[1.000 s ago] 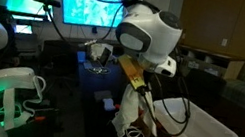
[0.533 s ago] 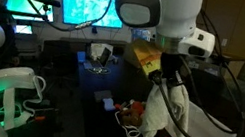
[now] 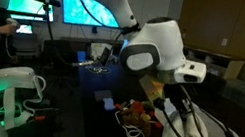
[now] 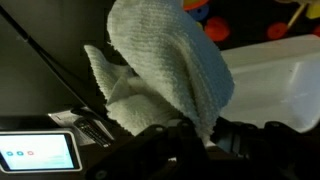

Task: Mop all the things away to the left with the white towel and put it in the box

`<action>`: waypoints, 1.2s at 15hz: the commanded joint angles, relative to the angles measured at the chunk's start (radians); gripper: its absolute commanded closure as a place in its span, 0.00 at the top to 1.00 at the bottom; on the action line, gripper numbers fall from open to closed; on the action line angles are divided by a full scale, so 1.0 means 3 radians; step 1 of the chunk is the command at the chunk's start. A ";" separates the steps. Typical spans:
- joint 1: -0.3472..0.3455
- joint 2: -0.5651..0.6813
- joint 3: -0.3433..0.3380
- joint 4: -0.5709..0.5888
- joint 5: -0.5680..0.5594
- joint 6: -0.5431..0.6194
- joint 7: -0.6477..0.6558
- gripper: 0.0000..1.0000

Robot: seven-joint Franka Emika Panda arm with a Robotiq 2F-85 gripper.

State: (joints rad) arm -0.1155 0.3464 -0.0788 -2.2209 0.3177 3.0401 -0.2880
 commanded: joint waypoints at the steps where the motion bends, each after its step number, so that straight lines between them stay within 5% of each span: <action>1: 0.0736 0.0840 -0.0808 0.0505 -0.0496 0.0186 0.0608 0.06; 2: 0.0733 0.1023 -0.0845 0.0621 -0.0766 0.0093 0.0901 0.06; 8: 0.0900 0.1601 -0.0895 0.1101 -0.1012 -0.0156 0.1318 0.06; 18: 0.0592 0.1836 -0.0102 0.1477 -0.0960 -0.0401 0.1151 0.06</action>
State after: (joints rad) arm 0.1144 0.8773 -0.1873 -1.8237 0.0416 2.9472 0.0765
